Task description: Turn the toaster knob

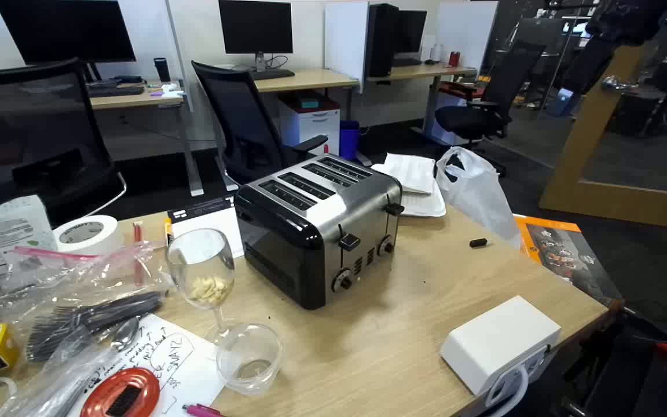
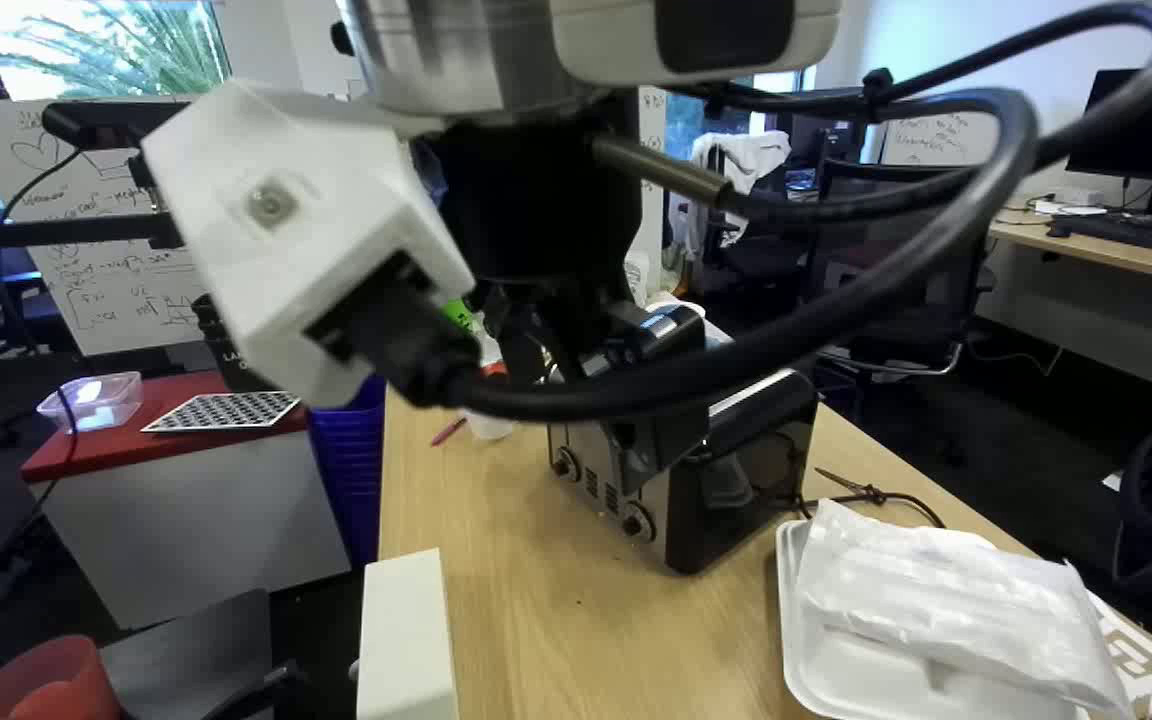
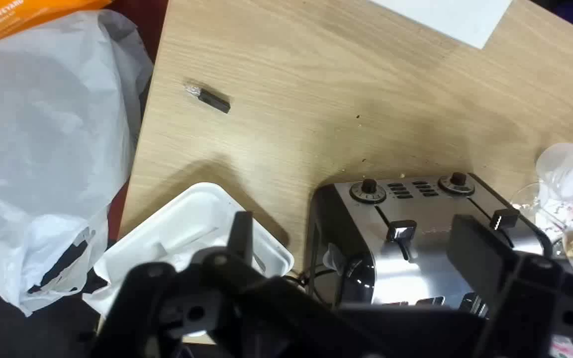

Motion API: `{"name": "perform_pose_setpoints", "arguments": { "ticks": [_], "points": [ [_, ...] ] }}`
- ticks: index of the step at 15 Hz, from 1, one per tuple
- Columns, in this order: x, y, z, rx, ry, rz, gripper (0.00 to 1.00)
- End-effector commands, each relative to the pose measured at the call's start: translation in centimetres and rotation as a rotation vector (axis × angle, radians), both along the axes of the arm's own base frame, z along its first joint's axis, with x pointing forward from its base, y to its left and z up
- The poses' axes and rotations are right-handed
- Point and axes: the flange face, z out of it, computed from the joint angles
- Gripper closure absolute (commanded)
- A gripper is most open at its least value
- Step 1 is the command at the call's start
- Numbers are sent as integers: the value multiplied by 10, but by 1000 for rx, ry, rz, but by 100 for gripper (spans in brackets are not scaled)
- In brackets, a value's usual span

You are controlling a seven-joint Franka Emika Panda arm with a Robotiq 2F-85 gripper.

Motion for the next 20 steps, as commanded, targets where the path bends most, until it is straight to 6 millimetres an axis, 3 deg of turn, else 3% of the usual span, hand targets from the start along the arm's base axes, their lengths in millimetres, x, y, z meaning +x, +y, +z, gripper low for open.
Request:
{"name": "perform_pose_setpoints", "arguments": {
  "ticks": [1,7,12,18,20],
  "points": [
    [0,0,1,0,1,0,0],
    [5,26,-29,56,145,-22,0],
    [15,57,-66,250,355,-93,0],
    [24,66,-108,498,554,-199,0],
    [18,69,-110,454,526,-180,0]
  ]
}}
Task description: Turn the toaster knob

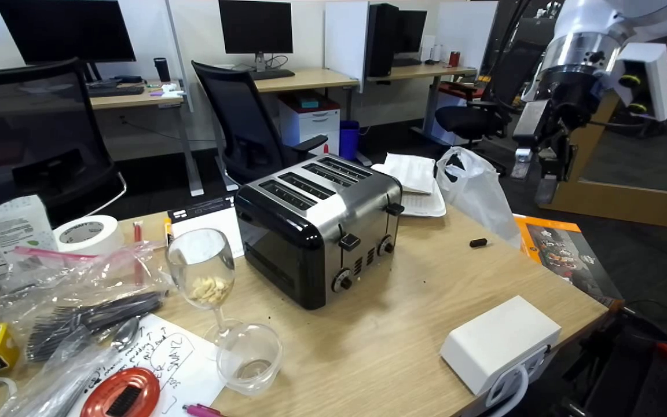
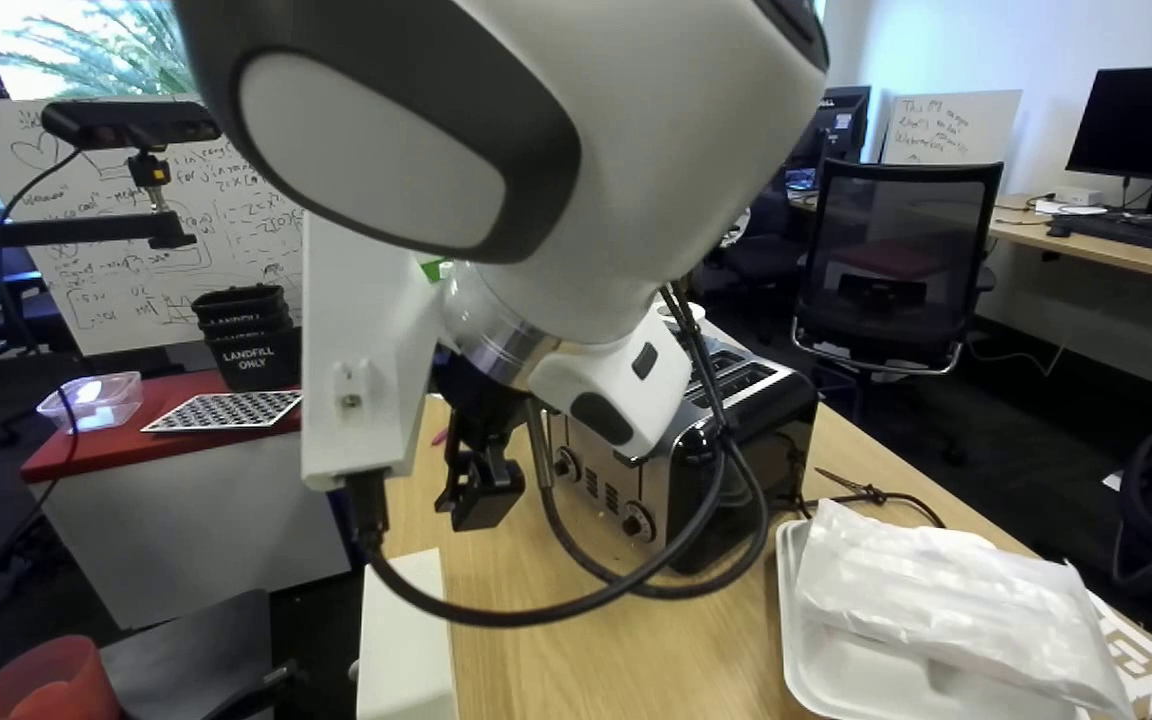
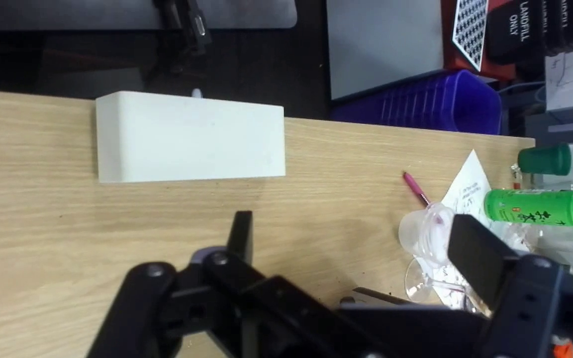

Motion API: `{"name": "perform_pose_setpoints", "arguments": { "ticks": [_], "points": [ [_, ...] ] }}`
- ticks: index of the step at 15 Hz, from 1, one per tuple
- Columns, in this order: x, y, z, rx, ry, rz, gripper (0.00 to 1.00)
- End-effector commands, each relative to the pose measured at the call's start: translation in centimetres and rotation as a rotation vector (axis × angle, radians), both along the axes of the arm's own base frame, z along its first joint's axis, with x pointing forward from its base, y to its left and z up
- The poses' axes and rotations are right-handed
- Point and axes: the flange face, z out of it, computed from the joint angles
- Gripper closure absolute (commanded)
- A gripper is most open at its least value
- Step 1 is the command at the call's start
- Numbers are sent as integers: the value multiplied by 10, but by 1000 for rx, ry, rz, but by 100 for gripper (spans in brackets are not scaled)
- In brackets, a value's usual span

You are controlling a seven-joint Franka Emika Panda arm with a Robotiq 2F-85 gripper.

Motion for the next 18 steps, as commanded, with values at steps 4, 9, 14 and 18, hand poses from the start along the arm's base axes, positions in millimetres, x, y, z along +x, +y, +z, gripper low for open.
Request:
{"name": "perform_pose_setpoints", "arguments": {
  "ticks": [4,9,14,18],
  "points": [
    [2,-2,-3,14,19,-7,0],
    [7,1,-9,34,50,-37,0],
    [11,14,-33,75,186,-217,0],
    [11,19,-58,111,356,-381,0]
  ]
}}
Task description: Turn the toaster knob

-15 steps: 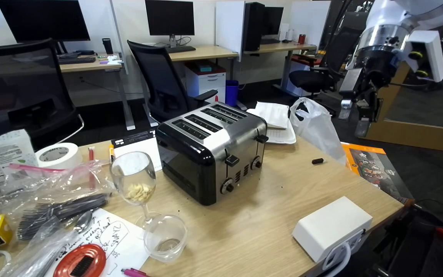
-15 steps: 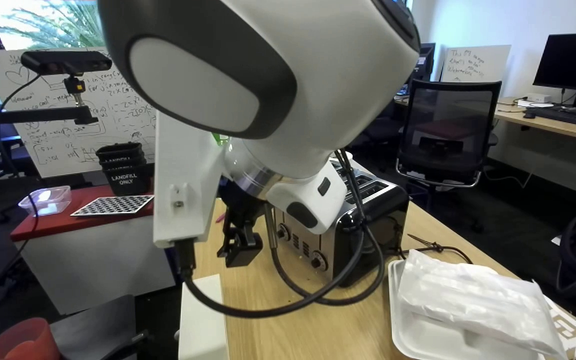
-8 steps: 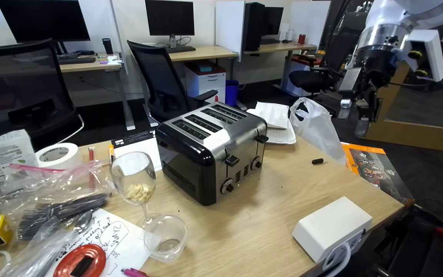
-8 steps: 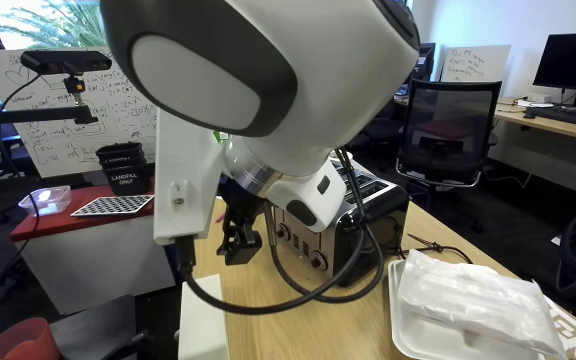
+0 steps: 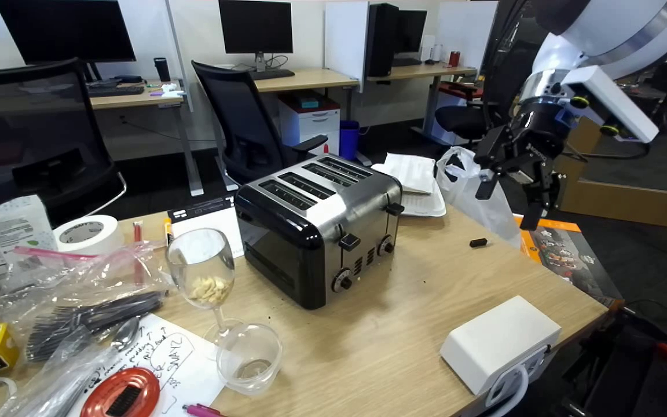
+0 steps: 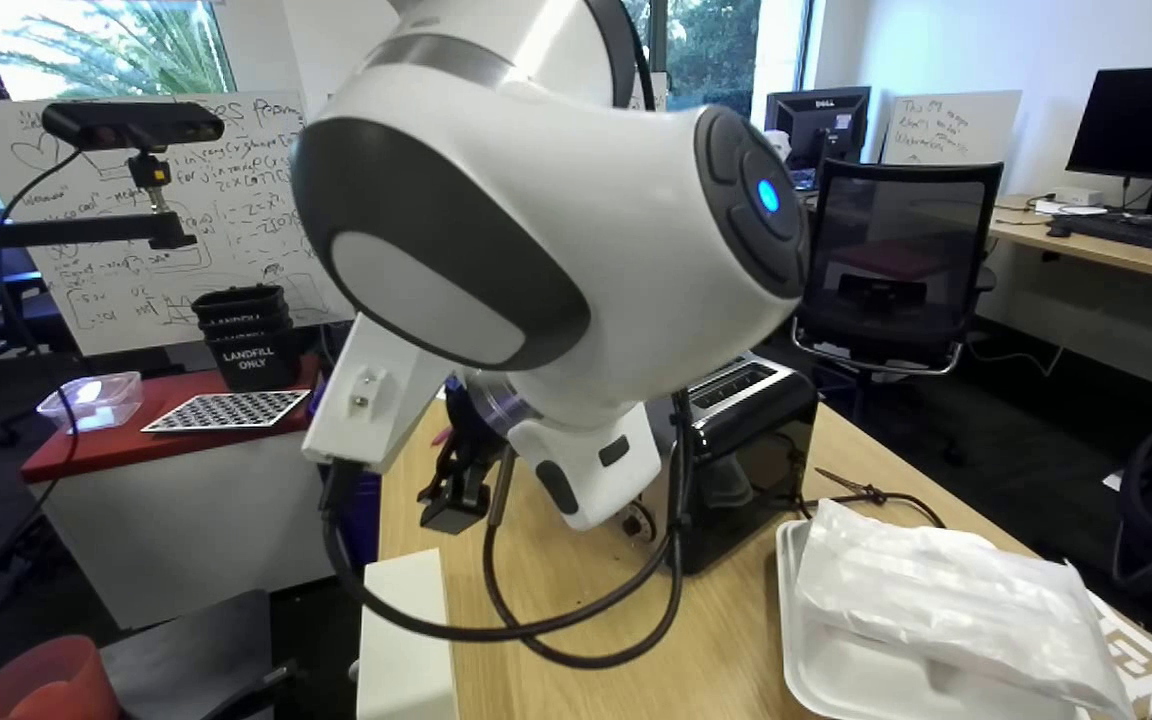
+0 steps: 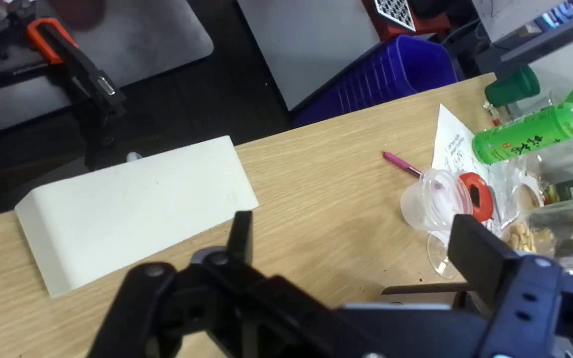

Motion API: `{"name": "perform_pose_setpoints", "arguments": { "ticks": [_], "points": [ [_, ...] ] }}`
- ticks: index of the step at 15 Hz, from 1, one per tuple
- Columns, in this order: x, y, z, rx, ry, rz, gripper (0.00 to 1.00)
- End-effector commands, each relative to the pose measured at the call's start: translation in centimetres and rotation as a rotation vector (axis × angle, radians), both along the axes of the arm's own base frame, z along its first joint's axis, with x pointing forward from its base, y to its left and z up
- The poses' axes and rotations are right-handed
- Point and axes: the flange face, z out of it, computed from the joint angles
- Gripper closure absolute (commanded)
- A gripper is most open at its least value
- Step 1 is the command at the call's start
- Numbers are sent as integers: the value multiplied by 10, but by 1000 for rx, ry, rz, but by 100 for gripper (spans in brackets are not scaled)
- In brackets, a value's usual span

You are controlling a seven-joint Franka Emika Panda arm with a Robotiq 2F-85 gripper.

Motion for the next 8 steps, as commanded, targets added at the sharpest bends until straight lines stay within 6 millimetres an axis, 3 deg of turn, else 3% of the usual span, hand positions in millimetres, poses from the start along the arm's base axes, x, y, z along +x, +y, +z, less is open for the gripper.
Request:
{"name": "perform_pose_setpoints", "arguments": {
  "ticks": [1,5,6,8],
  "points": [
    [2,-1,-20,41,138,-142,0],
    [-15,-3,-29,111,290,-268,0],
    [-6,-1,-33,65,234,-212,0],
    [-12,-3,-33,88,273,-237,0]
  ]
}}
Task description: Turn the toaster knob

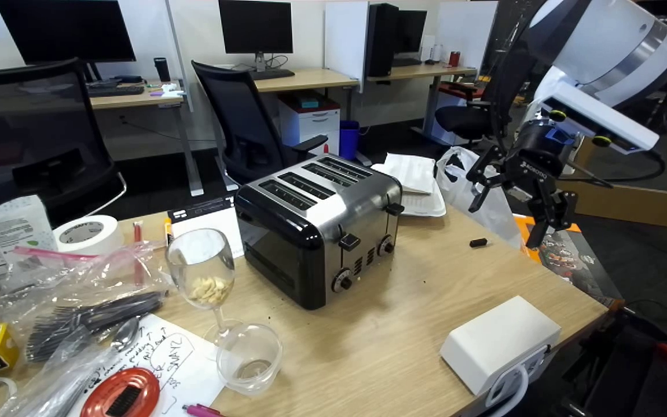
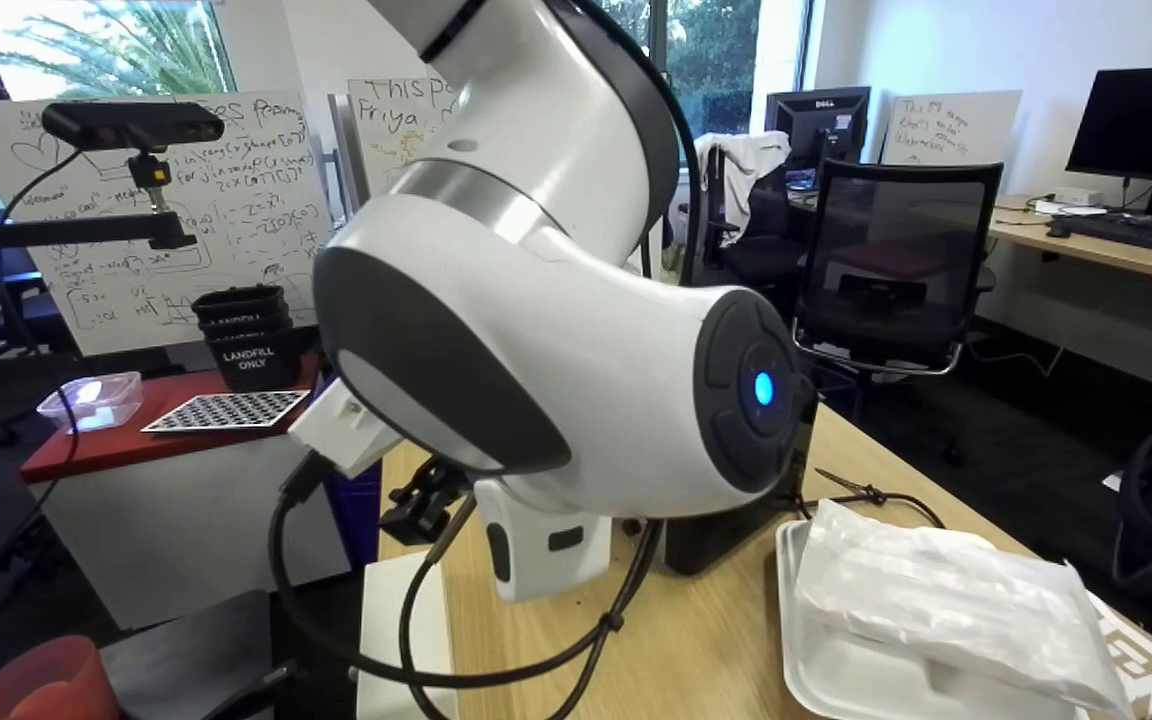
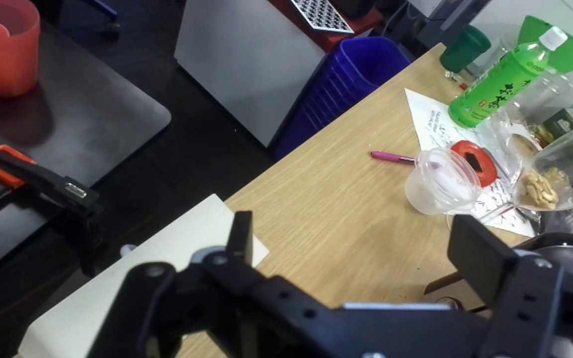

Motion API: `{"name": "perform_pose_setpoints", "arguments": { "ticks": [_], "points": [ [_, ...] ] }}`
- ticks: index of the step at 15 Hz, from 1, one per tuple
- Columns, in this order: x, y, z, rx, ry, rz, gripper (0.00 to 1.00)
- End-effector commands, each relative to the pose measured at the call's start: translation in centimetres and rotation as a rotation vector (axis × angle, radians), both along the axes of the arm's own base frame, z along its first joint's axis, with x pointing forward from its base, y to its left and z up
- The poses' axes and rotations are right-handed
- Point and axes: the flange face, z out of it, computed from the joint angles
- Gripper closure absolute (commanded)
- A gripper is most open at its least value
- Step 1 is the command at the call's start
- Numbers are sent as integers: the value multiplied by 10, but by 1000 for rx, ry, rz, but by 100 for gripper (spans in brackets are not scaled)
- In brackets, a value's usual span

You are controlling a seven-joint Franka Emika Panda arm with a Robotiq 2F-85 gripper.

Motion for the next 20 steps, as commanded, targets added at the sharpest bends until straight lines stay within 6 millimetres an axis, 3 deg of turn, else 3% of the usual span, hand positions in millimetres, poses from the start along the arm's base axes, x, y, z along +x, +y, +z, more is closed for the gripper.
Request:
{"name": "perform_pose_setpoints", "arguments": {
  "ticks": [1,5,16,20],
  "points": [
    [0,-1,1,3,6,-4,0],
    [1,0,0,18,38,-21,0],
    [-10,9,-63,382,341,-336,0],
    [-17,14,-66,390,352,-465,0]
  ]
}}
